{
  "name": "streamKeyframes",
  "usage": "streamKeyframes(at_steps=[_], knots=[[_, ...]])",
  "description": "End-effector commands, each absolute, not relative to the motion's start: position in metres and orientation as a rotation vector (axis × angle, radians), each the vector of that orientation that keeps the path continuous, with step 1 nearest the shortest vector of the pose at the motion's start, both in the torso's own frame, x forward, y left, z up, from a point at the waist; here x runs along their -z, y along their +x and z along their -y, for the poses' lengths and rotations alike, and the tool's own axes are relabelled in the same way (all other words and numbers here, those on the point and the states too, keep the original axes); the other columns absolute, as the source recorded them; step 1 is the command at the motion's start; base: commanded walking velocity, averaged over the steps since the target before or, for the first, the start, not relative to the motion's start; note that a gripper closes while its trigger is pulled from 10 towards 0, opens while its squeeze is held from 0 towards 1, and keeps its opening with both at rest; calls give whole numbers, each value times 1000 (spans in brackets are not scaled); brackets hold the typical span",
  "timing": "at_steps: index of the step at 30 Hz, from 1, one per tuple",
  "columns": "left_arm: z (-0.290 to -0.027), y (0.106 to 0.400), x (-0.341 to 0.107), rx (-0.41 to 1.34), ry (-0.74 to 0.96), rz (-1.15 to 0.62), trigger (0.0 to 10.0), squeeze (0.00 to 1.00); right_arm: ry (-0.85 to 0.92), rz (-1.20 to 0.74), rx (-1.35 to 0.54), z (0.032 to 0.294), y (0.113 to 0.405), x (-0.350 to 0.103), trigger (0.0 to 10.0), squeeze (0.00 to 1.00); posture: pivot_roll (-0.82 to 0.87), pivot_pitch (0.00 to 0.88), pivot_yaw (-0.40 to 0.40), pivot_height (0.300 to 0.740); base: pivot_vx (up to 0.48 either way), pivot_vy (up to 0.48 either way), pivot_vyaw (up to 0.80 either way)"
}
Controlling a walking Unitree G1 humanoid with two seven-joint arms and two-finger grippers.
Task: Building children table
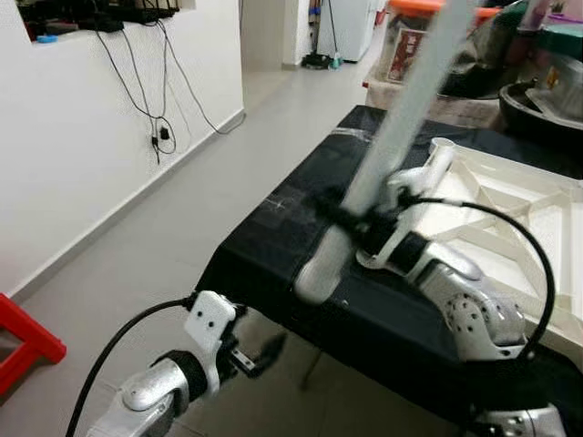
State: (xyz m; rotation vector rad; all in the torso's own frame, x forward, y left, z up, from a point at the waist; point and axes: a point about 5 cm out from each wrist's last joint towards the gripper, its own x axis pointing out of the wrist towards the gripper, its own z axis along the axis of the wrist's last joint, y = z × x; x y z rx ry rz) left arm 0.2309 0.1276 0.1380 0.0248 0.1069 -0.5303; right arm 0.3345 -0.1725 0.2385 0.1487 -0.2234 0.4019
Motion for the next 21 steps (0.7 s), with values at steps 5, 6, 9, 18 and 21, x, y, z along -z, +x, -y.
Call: streamKeyframes(at_steps=[5, 6, 9, 18, 21], knots=[[-130, 236, -142, 356, 15, -51, 10000, 0, 88, 320, -157, 174, 331, -243, 10000, 0, 87, 28, -48, 740, 0, 0, 0], [-130, 238, -144, 324, 19, -26, 10000, 0, 87, 322, -162, 167, 330, -241, 10000, 0, 90, 25, -52, 740, 0, 0, 0], [-130, 240, -147, 274, 25, 7, 10000, 0, 74, 326, -190, 154, 327, -236, 10000, 0, 89, 17, -54, 740, 111, 0, 0], [-130, 244, -145, 221, 41, 26, 10000, 0, 81, 363, -183, 137, 331, -234, 10000, 0, 85, 6, -54, 740, 401, 0, 0], [-127, 247, -144, 219, 38, 34, 10000, 0, 80, 370, -167, 140, 334, -235, 10000, 0, 76, 0, -52, 740, 421, -80, 0]])
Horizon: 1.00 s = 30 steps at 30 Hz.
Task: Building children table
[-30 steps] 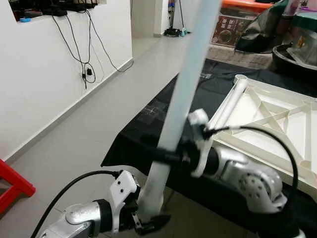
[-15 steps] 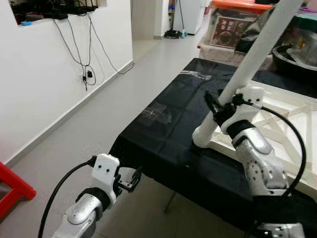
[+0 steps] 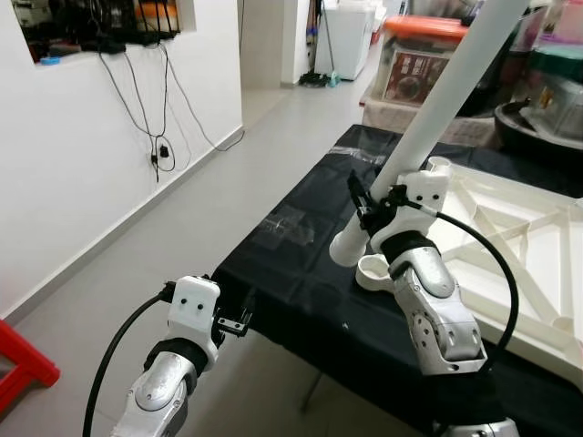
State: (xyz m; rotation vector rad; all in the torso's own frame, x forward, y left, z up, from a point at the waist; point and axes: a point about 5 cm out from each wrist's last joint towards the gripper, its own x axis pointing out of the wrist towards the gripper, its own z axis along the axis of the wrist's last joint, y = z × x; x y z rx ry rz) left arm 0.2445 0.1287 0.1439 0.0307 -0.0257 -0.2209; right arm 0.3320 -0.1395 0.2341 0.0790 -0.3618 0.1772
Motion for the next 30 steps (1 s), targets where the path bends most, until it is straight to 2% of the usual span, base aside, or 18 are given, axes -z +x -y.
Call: streamKeyframes(at_steps=[1, 6, 30], knots=[[-126, 248, -144, 219, 39, 36, 10000, 0, 78, 369, -166, 140, 335, -235, 10000, 0, 76, 0, -52, 740, 416, 0, 0], [-120, 253, -141, 224, 15, 36, 10000, 0, 73, 385, -169, 140, 337, -237, 10000, 0, 68, 0, -52, 740, 390, -226, 0], [-122, 252, -142, 215, 18, 56, 10000, 0, 115, 417, -204, 150, 341, -245, 10000, 0, 69, 0, -56, 740, 0, 0, -43]])
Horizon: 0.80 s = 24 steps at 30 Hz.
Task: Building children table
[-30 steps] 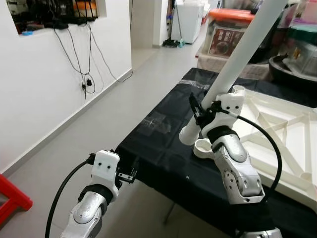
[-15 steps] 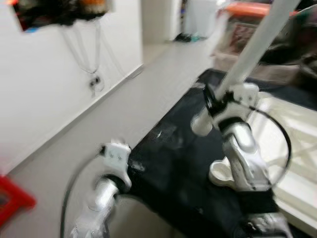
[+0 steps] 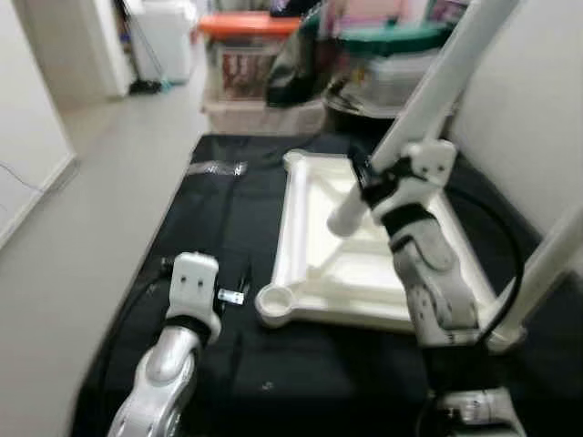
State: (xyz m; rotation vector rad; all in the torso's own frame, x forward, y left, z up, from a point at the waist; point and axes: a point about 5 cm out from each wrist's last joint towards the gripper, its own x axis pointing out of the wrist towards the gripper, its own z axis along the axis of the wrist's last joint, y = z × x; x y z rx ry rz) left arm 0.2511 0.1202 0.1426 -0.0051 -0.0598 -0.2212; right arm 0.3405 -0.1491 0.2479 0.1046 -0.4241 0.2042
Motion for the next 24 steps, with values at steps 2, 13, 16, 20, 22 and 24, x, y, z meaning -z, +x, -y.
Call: streamKeyframes(at_steps=[2, 13, 16, 20, 22, 24], knots=[[-122, 251, -142, 212, 15, 51, 10000, 0, 115, 421, -229, 149, 341, -247, 10000, 0, 66, 0, -56, 740, 0, 0, 0], [-123, 254, -146, 165, 12, 74, 10000, 0, 98, 360, -389, 126, 332, -232, 10000, 0, 67, 0, -57, 740, 0, 0, 0], [-123, 254, -146, 159, 14, 73, 10000, 0, 101, 350, -397, 125, 332, -229, 10000, 0, 67, 0, -57, 740, 0, 0, 0], [-125, 254, -145, 144, 25, 74, 10000, 0, 83, 322, -441, 118, 324, -217, 10000, 0, 65, 0, -56, 740, 0, 0, 0], [-125, 254, -146, 143, 25, 75, 10000, 0, 61, 315, -453, 116, 321, -214, 10000, 0, 67, 0, -57, 740, 0, 0, 800], [-125, 254, -146, 144, 25, 76, 10000, 0, 61, 311, -460, 114, 320, -212, 10000, 0, 67, 0, -57, 740, 0, 0, 800]])
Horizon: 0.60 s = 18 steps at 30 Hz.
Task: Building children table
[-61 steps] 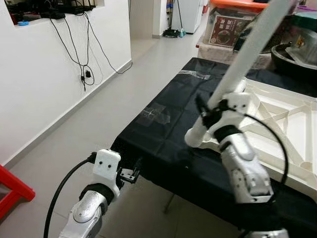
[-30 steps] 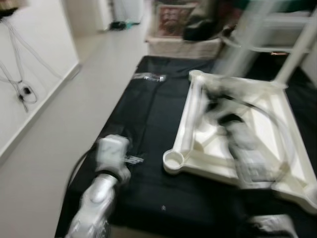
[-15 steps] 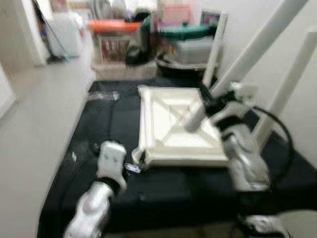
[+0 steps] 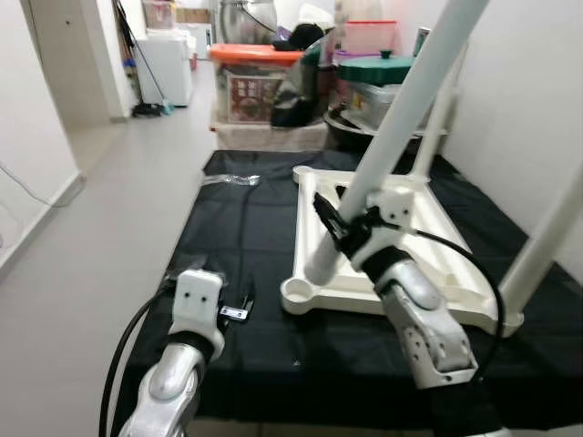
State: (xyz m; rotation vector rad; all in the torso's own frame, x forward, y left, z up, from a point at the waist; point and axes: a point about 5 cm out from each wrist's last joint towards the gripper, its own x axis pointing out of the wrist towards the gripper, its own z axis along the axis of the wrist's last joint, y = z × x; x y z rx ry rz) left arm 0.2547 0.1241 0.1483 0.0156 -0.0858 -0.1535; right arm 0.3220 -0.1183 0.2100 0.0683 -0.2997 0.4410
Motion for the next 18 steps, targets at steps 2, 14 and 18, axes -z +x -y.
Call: streamKeyframes(at_steps=[2, 14, 18], knots=[[-124, 254, -146, 143, 25, 76, 10000, 0, 63, 310, -461, 113, 319, -212, 10000, 0, 67, 0, -57, 740, 0, 0, 800], [-123, 253, -148, 137, 20, 83, 10000, 0, 102, 314, -432, 114, 321, -216, 10000, 0, 66, 0, -61, 740, 0, 0, 442], [-124, 253, -149, 137, 33, 85, 10000, 0, 104, 315, -431, 114, 322, -217, 10000, 0, 66, 0, -58, 740, 0, 0, 0]])
